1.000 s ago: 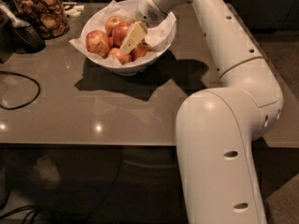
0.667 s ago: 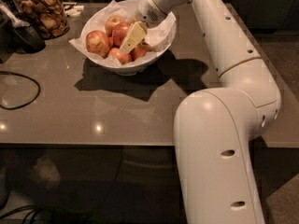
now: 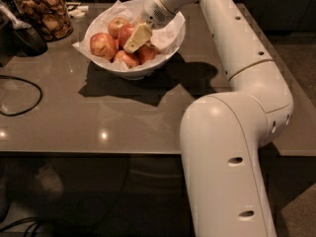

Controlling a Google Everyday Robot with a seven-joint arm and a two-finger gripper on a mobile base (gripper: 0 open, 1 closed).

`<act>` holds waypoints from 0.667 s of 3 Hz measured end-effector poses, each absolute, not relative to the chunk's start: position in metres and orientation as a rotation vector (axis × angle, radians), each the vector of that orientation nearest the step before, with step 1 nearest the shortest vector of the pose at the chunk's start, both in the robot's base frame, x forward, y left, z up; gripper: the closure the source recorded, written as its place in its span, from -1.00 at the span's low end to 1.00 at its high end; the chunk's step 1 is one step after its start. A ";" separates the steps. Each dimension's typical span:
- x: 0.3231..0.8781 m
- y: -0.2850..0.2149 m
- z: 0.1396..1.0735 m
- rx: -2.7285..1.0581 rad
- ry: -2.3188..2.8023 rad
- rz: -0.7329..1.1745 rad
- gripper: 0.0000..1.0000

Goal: Pick apple from white bowl

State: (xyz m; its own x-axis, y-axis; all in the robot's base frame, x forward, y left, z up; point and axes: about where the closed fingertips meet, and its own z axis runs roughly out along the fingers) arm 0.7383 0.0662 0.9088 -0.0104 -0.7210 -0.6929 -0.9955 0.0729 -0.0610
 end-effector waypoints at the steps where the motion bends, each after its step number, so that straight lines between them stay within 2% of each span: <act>1: 0.738 0.066 0.909 -1.703 1.788 0.623 0.55; 2: 0.738 0.066 0.909 -1.703 1.788 0.623 0.97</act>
Offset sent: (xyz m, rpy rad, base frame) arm 0.0000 0.0000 0.0000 0.0000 0.0000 0.0000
